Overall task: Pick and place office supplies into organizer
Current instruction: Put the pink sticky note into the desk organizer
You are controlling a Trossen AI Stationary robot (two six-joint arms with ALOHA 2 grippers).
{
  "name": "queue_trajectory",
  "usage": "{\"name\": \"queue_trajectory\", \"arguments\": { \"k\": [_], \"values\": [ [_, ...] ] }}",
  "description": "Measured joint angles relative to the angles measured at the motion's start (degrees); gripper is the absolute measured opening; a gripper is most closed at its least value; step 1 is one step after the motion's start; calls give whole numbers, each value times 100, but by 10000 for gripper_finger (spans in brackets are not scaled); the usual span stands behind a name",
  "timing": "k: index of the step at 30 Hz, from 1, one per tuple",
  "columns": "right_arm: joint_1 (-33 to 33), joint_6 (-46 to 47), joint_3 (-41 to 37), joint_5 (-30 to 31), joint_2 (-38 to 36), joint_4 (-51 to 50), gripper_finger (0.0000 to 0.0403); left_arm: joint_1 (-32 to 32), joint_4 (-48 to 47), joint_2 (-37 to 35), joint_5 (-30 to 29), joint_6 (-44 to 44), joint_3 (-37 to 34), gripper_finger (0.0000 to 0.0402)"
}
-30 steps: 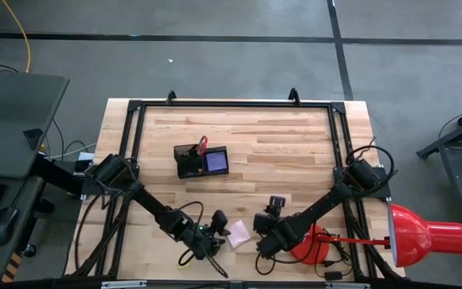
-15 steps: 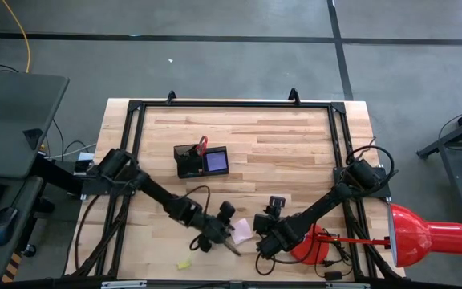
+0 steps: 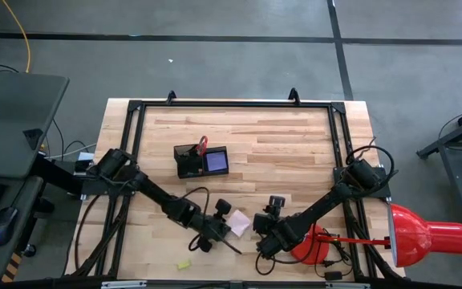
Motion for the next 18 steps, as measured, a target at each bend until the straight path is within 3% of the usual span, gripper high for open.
{"name": "queue_trajectory", "arguments": {
  "k": [8,13,18],
  "values": [
    [2,0,0,71,0,54,169,-268,-593,-215,-1170,-118,-22,0],
    [2,0,0,127,0,74,169,-284,-814,-236,-1257,-417,-16,0],
    [1,4,0,214,0,74,169,-300,-914,-347,-1818,-448,-13,0]
  ]
}}
